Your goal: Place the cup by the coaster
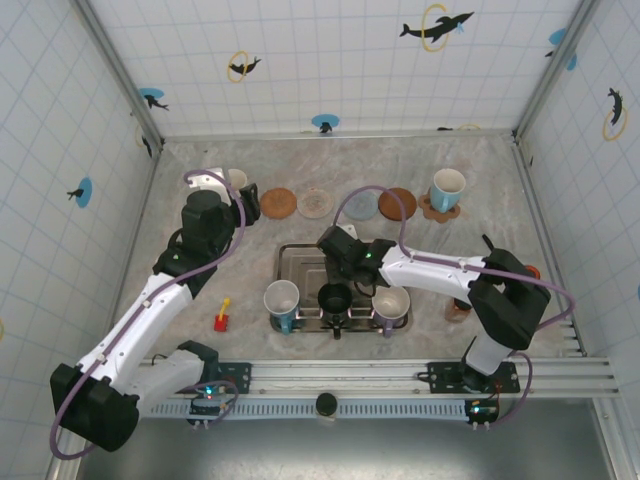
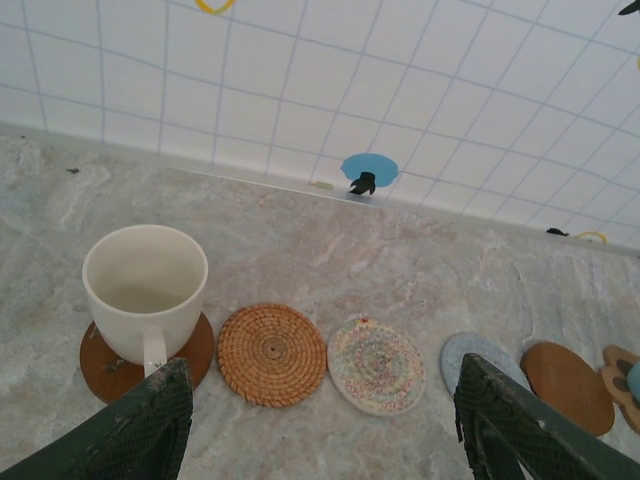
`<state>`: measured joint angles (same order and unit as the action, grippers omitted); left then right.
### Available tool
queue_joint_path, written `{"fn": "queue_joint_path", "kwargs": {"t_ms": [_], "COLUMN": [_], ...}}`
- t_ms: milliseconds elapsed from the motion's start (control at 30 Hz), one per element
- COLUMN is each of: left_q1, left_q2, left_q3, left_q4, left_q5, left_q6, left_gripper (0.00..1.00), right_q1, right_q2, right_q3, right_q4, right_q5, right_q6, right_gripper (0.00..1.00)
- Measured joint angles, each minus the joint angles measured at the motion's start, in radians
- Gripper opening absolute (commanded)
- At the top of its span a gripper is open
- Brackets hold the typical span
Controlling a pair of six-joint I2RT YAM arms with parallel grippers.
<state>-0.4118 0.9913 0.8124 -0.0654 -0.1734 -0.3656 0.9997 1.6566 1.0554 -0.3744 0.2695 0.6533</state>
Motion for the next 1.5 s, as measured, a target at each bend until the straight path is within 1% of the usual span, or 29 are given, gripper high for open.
{"fn": "queue_joint_path", "kwargs": {"t_ms": [133, 233, 500, 933, 1100, 1267, 1500], "left_q1": [0.0, 0.0, 0.0, 0.0, 0.0, -0.001, -0.001], "left_q2": [0.0, 0.0, 0.0, 0.0, 0.0, 0.01, 0.02], "left_q3": [0.0, 0.0, 0.0, 0.0, 0.0, 0.0, 0.0], "left_q4": [0.0, 0.0, 0.0, 0.0, 0.0, 0.0, 0.0], "left_q5": [0.0, 0.0, 0.0, -0.003, -0.005, -0.012, -0.019], "left_q6": [0.0, 0.0, 0.0, 0.0, 0.0, 0.0, 0.0], "left_gripper": [0.7, 0.7, 0.7, 0.7, 0.7, 0.7, 0.7], "right_q1": [0.0, 0.0, 0.001, 0.002, -0.002, -0.024, -0.088], "right_q2": [0.001, 0.004, 0.011, 0.008, -0.017, -0.07, -0.144], "right_q3": [0.008, 0.023, 0.049, 0.049, 0.049, 0.049, 0.04], "right_q4": [-0.014, -0.042, -0.097, -0.101, -0.101, -0.099, -0.099], "right_q5": [0.011, 0.028, 0.063, 0.078, 0.08, 0.083, 0.096], "right_q6": [-0.006, -0.018, -0.043, -0.064, -0.068, -0.072, -0.095], "right_gripper": [0.12, 0.0, 0.0, 0.0, 0.0, 0.0, 0.0]}}
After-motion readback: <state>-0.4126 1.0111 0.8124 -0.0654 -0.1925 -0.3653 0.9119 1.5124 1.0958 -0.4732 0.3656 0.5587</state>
